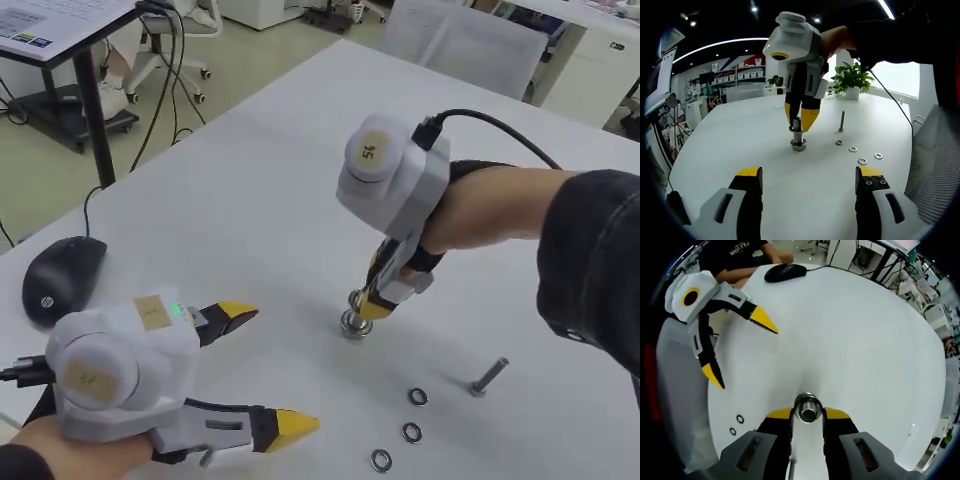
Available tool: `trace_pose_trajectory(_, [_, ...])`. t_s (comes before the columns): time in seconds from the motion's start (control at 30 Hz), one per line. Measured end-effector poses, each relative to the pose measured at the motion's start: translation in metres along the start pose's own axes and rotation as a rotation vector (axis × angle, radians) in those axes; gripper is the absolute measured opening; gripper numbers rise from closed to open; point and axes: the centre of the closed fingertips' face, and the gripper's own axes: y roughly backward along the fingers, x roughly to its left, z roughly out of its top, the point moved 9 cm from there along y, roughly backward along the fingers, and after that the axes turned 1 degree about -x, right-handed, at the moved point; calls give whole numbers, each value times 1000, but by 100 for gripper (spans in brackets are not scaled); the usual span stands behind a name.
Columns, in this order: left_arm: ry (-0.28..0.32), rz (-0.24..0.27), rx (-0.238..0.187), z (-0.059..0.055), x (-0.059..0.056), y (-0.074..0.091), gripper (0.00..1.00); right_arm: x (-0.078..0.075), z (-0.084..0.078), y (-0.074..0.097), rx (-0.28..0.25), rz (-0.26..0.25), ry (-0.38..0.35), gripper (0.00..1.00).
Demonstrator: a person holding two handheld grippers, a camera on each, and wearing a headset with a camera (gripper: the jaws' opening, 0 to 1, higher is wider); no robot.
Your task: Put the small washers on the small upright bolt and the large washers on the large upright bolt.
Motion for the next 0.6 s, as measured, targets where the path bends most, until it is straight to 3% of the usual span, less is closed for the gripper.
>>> trace_pose_trajectory(0.6, [0,0,-1,-3,0,3,75,6,-1,-19,4,-1,-18,24])
